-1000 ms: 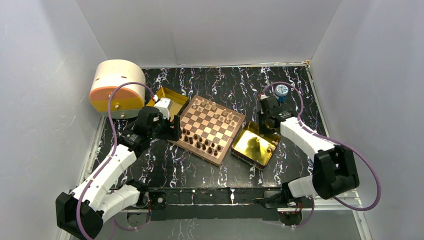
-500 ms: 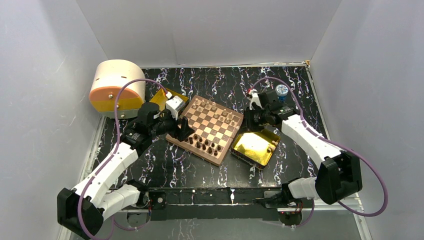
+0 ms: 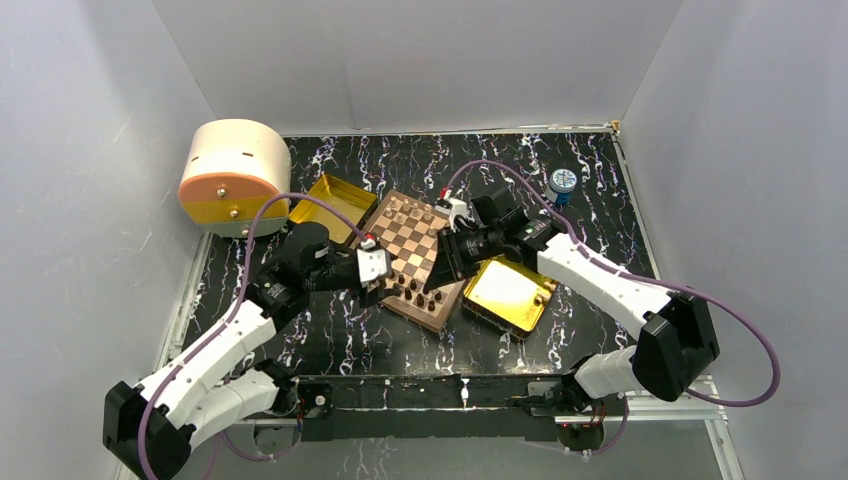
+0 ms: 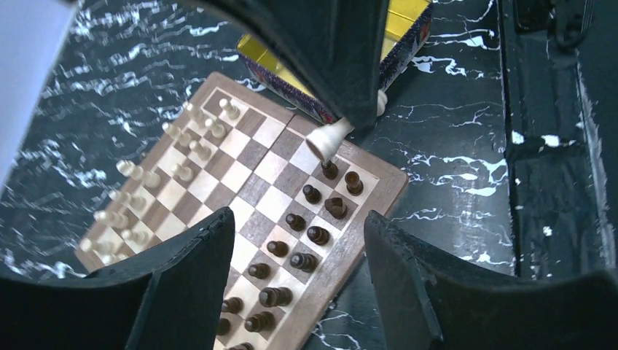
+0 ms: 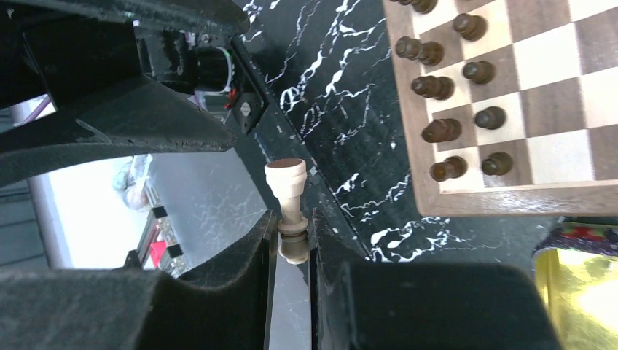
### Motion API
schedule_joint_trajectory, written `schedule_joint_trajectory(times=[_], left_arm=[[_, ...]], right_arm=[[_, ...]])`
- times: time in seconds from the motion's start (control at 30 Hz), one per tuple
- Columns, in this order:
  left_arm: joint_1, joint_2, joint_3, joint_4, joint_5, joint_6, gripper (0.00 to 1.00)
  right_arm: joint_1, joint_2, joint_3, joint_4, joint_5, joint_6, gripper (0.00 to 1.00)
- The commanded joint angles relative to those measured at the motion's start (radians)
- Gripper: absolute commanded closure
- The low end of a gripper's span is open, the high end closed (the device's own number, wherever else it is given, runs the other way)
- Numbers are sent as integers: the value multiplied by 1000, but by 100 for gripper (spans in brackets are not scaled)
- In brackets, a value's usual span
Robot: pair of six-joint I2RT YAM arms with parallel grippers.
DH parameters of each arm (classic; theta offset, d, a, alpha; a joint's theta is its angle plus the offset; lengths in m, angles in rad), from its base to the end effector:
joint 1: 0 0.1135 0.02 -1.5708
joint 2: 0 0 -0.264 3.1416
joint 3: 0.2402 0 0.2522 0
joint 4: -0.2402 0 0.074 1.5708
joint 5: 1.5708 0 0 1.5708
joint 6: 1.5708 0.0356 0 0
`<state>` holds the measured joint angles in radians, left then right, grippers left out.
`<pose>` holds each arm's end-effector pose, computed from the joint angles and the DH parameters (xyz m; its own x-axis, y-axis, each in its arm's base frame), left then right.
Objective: Set up the chess pieces on the board
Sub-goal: Place the chess piece on the chessboard.
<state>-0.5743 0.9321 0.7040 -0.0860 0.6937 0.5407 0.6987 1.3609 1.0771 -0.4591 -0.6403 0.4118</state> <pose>0.1650 -0.1339 0.2972 0.2554 0.3061 -0.9171 0.9293 0.1838 0.3202 0.2103 0.2044 0.2913 -0.8159 -0.2662 -0.5132 -0.5741 0.4775 0.6651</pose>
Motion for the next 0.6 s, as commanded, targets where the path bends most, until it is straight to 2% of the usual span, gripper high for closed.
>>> schedule_joint_trajectory(times=[0.0, 0.23, 0.57], left_arm=[[-35, -71, -24, 5, 37, 223, 36], [-58, -64, -6, -44, 22, 305, 37], [-110, -49, 15, -102, -35, 373, 48]], right_arm=[[31, 26, 44, 80, -78, 44, 86], [43, 64, 43, 161, -125, 83, 86], [100, 119, 90, 179, -129, 104, 86]])
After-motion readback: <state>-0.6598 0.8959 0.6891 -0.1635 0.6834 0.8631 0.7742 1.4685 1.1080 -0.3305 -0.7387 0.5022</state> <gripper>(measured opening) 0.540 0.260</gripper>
